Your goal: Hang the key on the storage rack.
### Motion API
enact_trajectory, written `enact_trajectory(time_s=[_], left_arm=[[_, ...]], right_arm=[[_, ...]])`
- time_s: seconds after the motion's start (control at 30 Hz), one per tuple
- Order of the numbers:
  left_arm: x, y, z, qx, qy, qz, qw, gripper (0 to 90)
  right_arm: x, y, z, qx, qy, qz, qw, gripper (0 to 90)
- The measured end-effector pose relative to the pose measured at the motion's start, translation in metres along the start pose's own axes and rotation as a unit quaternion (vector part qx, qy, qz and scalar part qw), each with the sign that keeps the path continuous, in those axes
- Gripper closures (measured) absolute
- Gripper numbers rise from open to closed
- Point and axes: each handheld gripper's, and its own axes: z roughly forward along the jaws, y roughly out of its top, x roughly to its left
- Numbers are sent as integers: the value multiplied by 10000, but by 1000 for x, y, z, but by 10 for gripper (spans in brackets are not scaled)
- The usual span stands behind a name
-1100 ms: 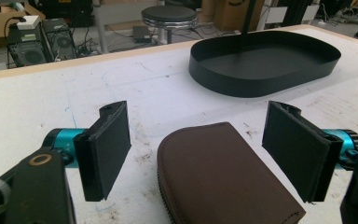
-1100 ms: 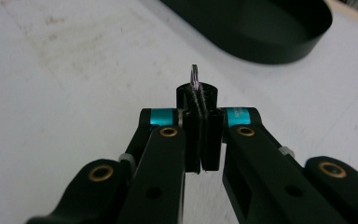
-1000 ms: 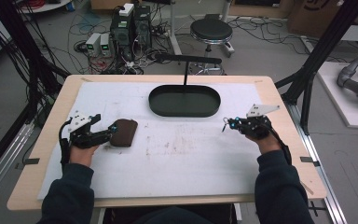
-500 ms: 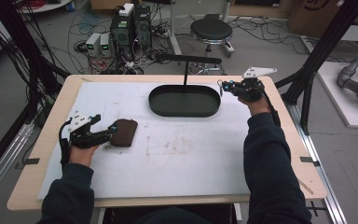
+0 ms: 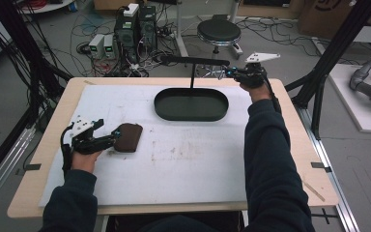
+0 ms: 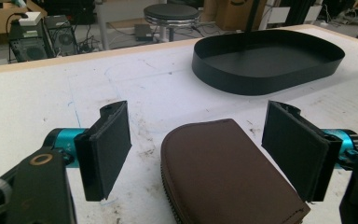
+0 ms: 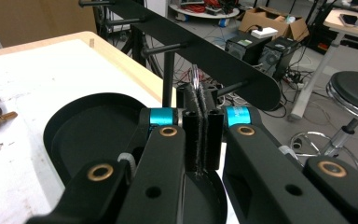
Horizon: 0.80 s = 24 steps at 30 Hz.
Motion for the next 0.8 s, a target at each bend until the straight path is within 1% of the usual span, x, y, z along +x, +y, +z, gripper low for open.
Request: enact_trajectory(time_s=[0.17,0.33,0.4,0.47,0.57,0.6,0.73,0.8], left_arm=[[0,0,0,1,12,5,10000,235],[1,-1,-1,18,23,-6,10000,236],[2,-1,-1,23,16,-1,10000,236],[1,-1,0,13,17,-11,10000,236],[1,-1,0,30,8,9,10000,236],[1,-1,0,37,13,17,10000,237],[1,-1,0,34,21,11,10000,238],[1,-1,0,34,14,7,10000,238]], right_arm=[[-3,-4,7,3,32,106,9999,900],[-6,-6,7,-54,3,188,9998,900],[-7,-7,7,-38,-16,211,9998,900],[-10,-9,8,8,-115,285,9995,900],[-11,-11,10,6,-153,339,9993,900],[-11,-12,14,-1,-249,388,9989,900],[-11,-14,22,-41,-429,496,9978,891],[-9,-14,24,-16,-605,534,9967,870]])
